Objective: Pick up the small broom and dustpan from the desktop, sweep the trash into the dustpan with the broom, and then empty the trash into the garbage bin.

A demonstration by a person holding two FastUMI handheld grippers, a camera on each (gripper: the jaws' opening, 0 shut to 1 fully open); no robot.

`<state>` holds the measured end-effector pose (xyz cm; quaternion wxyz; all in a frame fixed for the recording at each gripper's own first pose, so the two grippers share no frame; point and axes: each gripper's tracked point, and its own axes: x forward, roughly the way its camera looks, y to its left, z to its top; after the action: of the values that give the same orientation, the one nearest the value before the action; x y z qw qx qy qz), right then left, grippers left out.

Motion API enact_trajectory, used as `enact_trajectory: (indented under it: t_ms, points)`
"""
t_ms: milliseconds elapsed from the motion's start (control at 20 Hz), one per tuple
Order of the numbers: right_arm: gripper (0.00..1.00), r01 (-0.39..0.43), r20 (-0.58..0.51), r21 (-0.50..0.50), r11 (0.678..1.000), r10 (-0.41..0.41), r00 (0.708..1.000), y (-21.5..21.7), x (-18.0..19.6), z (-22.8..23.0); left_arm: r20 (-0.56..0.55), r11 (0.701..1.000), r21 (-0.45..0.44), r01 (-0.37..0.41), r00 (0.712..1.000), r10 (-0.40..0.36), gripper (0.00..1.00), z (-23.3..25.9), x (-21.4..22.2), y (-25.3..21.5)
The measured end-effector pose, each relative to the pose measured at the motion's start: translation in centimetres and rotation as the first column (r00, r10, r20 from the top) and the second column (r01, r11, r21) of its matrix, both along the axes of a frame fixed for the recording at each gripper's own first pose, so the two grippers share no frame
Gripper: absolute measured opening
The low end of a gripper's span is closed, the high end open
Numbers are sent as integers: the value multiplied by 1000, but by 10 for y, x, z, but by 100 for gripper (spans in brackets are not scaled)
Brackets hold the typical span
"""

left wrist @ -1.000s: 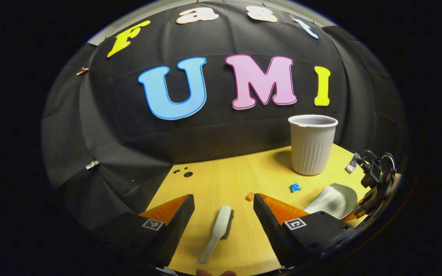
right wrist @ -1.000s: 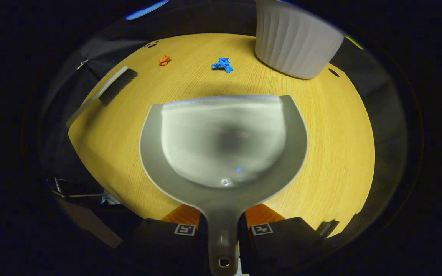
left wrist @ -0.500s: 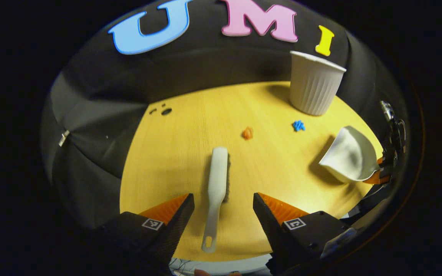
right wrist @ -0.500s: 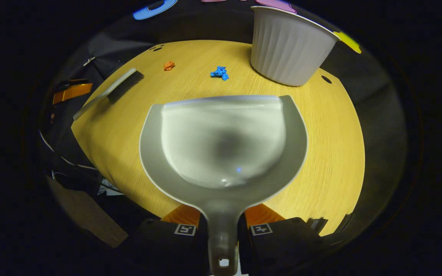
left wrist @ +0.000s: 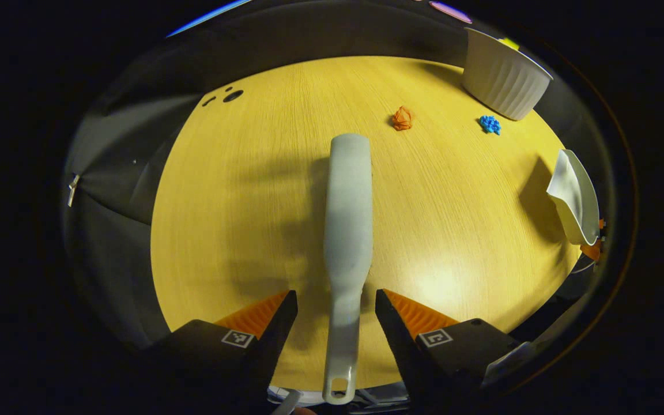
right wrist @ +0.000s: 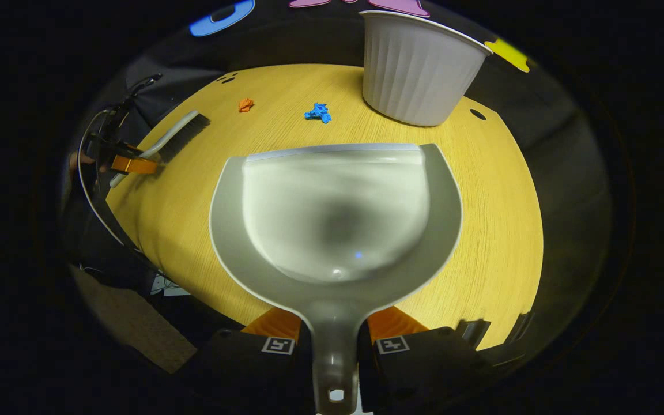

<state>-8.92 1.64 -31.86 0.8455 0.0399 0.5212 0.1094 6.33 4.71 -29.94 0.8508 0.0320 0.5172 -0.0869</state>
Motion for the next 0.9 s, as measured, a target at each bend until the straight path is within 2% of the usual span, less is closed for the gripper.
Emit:
enact_trajectory:
  t_ms: [150, 200, 250, 350, 400, 450, 500, 550, 650, 900]
  points:
    - [36, 1, -5, -3, 1000, -1, 1000, -1, -1, 0, -5, 1000, 6, 14, 1000, -14, 80, -5, 5, -3]
    - [41, -1, -7, 0, 1000, 1, 1000, -1, -1, 0, -5, 1000, 13, 19, 1000, -19, 70, -6, 8, -4]
    - [36, -4, -10, 2, 1000, 4, 1000, 0, -1, 0, -6, 1000, 17, 24, 1000, -24, 65, -7, 10, -4]
    - [36, -18, -17, 7, 1000, 18, 1000, 3, 0, 1, -7, 999, 26, 31, 999, -31, 54, -8, 13, -5]
    - [36, -29, -21, 6, 1000, 29, 999, 3, 0, 3, -4, 999, 35, 35, 999, -34, 36, -8, 15, -5]
    - [36, -43, -25, 2, 999, 44, 999, 4, 1, 3, -4, 998, 48, 37, 999, -37, 31, -7, 15, -5]
    - [36, -60, -30, -4, 998, 60, 998, 5, 3, 4, -12, 998, 56, 35, 999, -34, 29, -8, 16, -4]
    - [41, -78, -37, -11, 997, 78, 996, 5, 4, 5, -10, 998, 58, 37, 999, -37, 29, -6, 18, -4]
    - [36, -122, -64, -24, 992, 120, 991, 5, 9, 9, 19, 993, 102, 53, 998, -55, 25, 1, 31, -1]
    - [36, -213, -161, -15, 977, 208, 965, 8, 26, 15, 89, 983, 156, 96, 990, -110, 24, 31, 88, -18]
